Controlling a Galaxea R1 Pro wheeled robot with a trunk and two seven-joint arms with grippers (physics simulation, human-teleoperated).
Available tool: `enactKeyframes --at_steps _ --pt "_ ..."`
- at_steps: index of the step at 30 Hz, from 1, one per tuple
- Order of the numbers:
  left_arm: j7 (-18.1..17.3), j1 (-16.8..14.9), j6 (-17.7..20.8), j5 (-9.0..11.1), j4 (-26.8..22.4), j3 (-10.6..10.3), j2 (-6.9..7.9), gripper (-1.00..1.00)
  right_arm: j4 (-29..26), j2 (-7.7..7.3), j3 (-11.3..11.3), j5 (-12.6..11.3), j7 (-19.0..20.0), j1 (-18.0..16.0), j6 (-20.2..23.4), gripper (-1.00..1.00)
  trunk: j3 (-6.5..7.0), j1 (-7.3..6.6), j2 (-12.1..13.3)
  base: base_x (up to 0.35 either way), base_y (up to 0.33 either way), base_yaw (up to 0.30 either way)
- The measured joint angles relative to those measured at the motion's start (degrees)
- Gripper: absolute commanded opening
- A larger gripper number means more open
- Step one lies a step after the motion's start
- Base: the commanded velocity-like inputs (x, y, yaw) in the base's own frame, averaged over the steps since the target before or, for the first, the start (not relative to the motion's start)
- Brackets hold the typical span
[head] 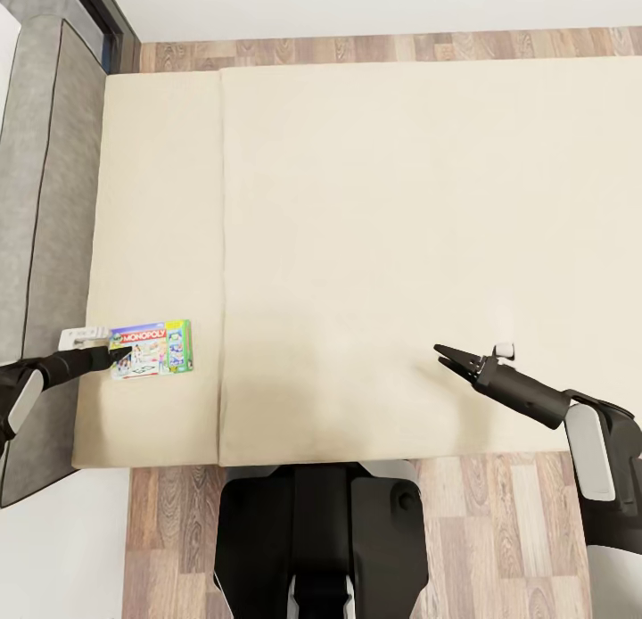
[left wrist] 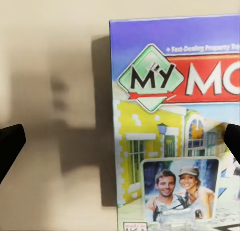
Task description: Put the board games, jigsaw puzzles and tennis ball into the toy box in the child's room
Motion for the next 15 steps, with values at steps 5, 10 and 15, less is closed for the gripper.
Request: enactKeyframes --at_steps 5,10,15 --pt "-0.1 0.0 0.1 0.0 0.0 0.1 0.03 1.0 0.0 -0.01 0.0 0.0 0.0 0.0 0.0 1.0 -0.01 0.01 0.0 0.0 0.0 0.0" --pt "-3.2 0.0 -0.2 -0.6 1.2 0.6 0.17 1.0 0.0 -0.01 0.0 0.0 0.0 0.0 0.0 1.0 -0.01 0.04 0.0 0.0 0.0 0.0" --pt "-4.2 0.0 -0.3 -1.0 1.4 0.3 0.23 1.0 0.0 0.0 0.0 0.0 0.0 0.0 0.0 1.0 -0.01 0.04 0.0 0.0 0.0 0.0"
